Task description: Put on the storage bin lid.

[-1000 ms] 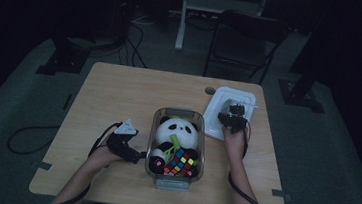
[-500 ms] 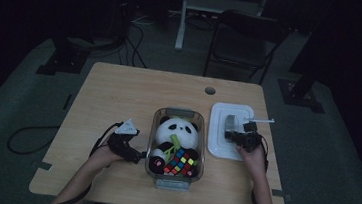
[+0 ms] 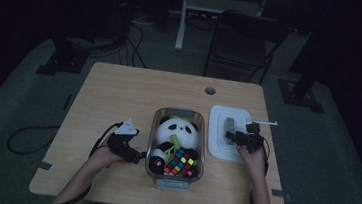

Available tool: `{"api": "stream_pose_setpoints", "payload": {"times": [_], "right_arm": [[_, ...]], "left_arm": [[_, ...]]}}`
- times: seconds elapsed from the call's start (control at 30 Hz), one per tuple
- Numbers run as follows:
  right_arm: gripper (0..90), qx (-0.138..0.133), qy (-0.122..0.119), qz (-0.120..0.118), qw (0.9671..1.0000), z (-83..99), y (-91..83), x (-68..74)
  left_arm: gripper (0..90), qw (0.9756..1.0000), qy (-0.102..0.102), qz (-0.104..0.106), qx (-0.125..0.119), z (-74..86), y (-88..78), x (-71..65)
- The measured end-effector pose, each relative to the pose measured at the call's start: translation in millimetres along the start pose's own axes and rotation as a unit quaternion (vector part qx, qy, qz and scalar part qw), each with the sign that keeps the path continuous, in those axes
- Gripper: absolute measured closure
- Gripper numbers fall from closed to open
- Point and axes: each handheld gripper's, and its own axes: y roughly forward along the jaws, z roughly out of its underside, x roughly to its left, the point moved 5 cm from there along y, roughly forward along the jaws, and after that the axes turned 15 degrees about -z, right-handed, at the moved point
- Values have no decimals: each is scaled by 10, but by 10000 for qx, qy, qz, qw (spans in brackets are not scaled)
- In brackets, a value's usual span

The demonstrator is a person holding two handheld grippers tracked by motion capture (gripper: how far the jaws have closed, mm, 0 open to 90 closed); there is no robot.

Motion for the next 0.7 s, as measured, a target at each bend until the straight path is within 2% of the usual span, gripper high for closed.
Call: {"api": "stream_pose_setpoints", "payload": {"times": [0.03,0.1,0.2,0.27,0.33,0.37,0.43,0.47,0.53,0.6,0.7], "right_arm": [[348,-78,-23,191,9998,-24,-28,19],[269,-153,-44,427,9990,-53,-55,32],[163,-339,-97,612,9975,-78,-66,83],[155,-381,-157,808,9959,-66,-37,120],[155,-299,-336,1040,9936,-44,39,142],[164,-250,-400,1171,9920,-32,82,137],[237,-273,-411,1245,9910,-18,149,123],[242,-302,-442,1340,9895,-13,180,114],[352,-281,-459,1369,9891,-5,237,95],[403,-255,-495,1520,9868,0,273,68],[503,-239,-517,1542,9864,-2,281,46]], "left_arm": [[3,10000,2,-2,-9,-1,-3,-3],[4,10000,1,5,-17,-3,-8,-6],[4,10000,18,-25,-36,-9,-21,-14],[4,10000,5,-26,-39,-8,-21,-16],[3,10000,3,-36,-40,-7,-18,-16],[3,10000,5,-32,-38,-7,-17,-17],[3,10000,-5,-49,-44,-11,-12,-27],[4,10000,-6,-43,-52,-13,-8,-36],[3,10000,9,-16,-47,-22,4,-58],[4,10000,49,10,-38,-30,18,-80],[4,9999,86,65,-42,-50,43,-120]]}}
